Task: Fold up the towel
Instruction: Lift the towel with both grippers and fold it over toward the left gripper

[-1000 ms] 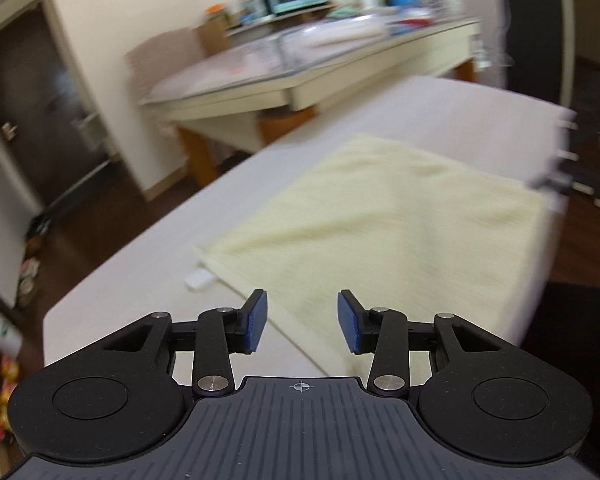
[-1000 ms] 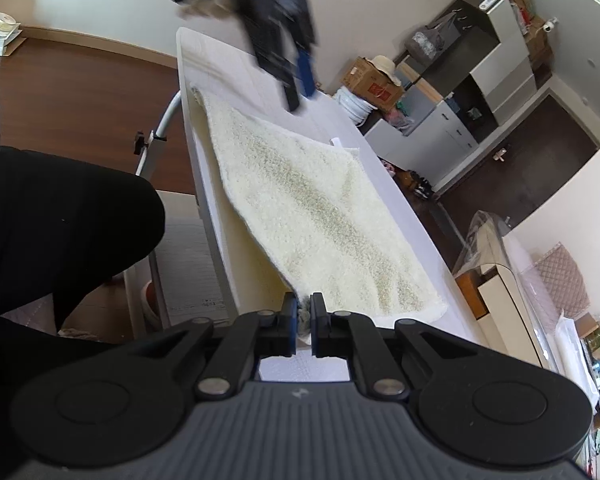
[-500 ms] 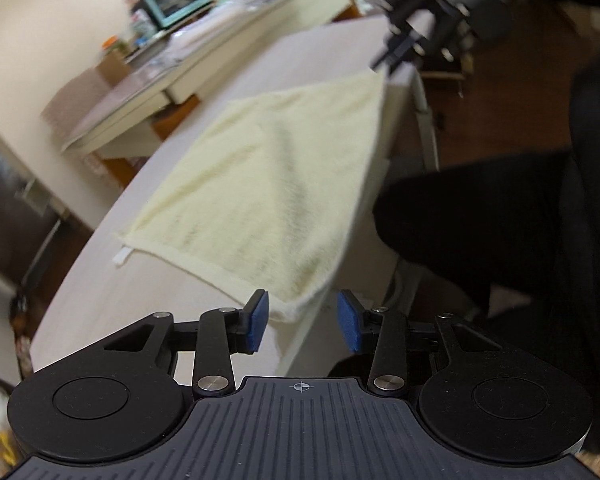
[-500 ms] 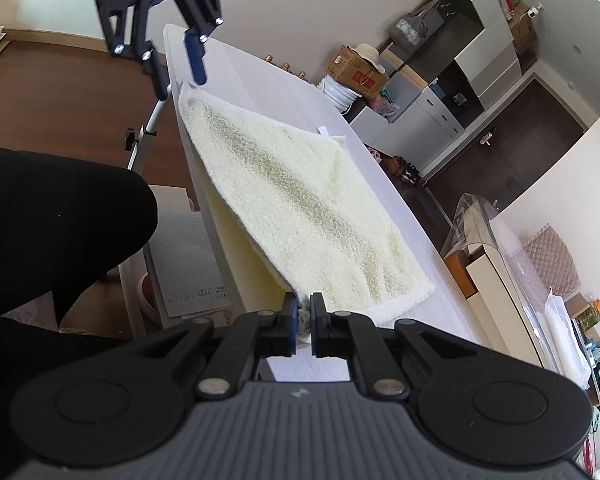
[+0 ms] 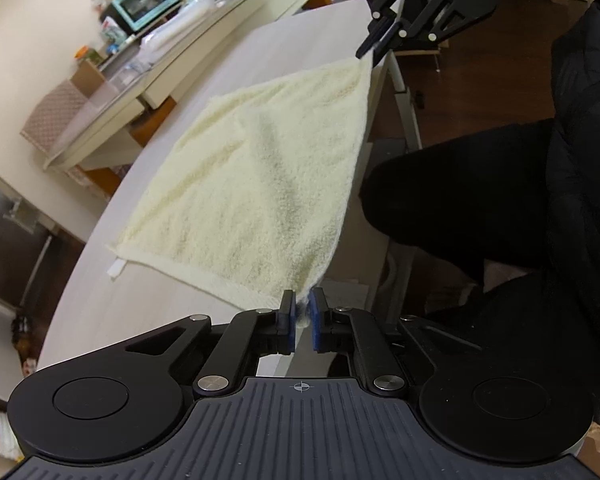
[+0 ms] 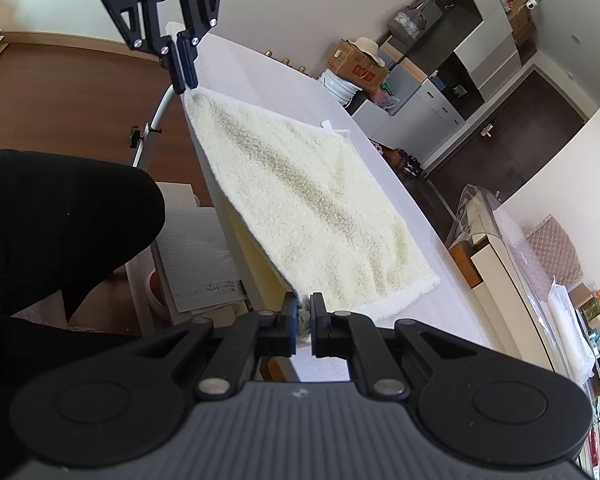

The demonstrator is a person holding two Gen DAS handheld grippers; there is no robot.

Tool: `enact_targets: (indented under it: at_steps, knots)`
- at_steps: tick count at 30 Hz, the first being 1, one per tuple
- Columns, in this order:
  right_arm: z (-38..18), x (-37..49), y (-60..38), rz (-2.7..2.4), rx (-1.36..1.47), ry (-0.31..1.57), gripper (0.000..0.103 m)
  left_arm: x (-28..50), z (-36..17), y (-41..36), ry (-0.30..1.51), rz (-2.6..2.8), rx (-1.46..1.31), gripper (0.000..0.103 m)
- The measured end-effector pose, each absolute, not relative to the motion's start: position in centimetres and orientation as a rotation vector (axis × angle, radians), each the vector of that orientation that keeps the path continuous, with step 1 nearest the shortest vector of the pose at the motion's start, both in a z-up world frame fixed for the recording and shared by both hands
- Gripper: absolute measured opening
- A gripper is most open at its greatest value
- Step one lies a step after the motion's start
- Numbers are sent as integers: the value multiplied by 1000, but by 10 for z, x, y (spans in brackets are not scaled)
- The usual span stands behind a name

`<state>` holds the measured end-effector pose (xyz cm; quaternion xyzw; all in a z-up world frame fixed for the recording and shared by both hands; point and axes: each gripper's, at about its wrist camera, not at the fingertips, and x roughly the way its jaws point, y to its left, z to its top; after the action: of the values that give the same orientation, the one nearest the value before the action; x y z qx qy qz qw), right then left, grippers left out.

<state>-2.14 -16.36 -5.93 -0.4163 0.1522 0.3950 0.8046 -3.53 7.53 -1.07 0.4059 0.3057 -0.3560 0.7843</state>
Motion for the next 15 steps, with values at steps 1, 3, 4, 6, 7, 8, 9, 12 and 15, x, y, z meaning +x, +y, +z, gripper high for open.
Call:
enact_targets:
  at_steps: [1,3,4,6,7,8,9,12,15]
  knots:
    - [-59,-23,-166,848,-888,322,7,-34,-5,75,652,-761,866,7]
    - [-55,-24,-170,844,-881,310,7,-31,6,75,636,-748,846,7]
    - [-52,-25,-172,840,-878,302,7,-29,11,75,628,-741,836,7]
    - [-45,-24,-175,833,-867,281,7,-21,22,74,614,-712,827,7]
    - [-41,-23,-176,830,-862,269,7,-15,26,73,611,-698,827,7]
    - [-37,-19,-176,827,-858,260,7,-11,28,72,610,-692,823,7]
    - [-32,-16,-177,825,-854,250,7,-3,31,72,608,-677,812,7]
    - [-21,-2,-179,822,-831,232,7,16,35,70,616,-639,792,7]
    - [-16,23,-180,831,-787,244,7,41,35,69,625,-583,770,6]
